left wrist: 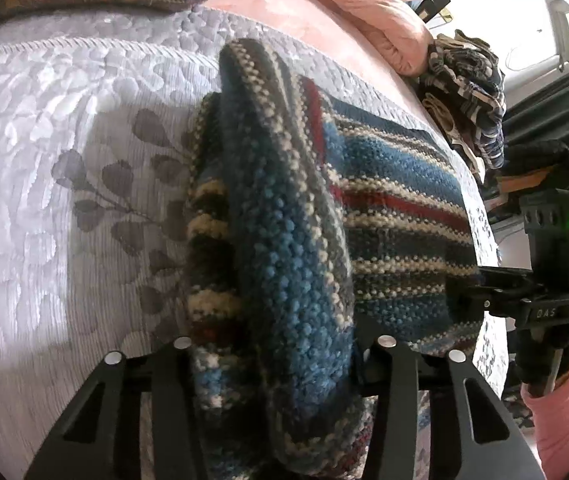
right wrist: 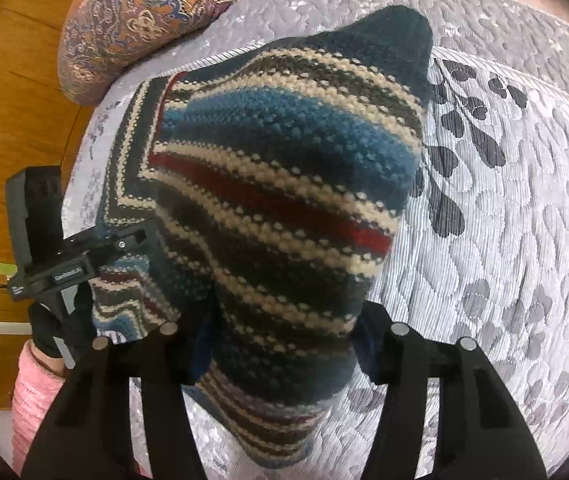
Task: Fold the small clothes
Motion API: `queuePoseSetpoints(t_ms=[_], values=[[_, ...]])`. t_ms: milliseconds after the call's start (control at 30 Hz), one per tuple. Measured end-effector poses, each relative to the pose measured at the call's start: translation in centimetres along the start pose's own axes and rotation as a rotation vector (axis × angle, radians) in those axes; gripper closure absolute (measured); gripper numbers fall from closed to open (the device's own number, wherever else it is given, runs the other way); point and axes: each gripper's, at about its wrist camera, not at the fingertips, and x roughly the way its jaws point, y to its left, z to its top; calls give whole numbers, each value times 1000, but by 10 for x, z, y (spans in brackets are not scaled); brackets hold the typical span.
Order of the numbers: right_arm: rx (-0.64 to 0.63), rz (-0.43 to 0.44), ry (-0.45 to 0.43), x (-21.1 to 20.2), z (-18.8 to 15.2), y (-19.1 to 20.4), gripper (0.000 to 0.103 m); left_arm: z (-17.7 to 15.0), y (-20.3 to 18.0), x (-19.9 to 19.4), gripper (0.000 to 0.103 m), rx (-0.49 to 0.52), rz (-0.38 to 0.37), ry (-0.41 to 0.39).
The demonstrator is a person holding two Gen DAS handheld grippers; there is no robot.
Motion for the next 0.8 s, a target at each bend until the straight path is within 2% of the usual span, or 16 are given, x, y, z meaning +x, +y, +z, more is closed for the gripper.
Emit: queuePoseSetpoints(t_ms=[300, 500, 700, 800], values=[[-34, 14, 12, -22, -23, -4, 50, -28, -21, -9, 60, -11, -48, -17], [-59, 25, 23, -47, -55, -9, 50, -57, -50, -17, 61, -4, -76, -31], [-74, 6, 38, -78, -101, -18, 50, -97, -93, -24, 61, 29, -104, -30], [-63, -13, 48, -90, -135, -28, 50, -118, -110, -22, 61, 44, -108, -20]])
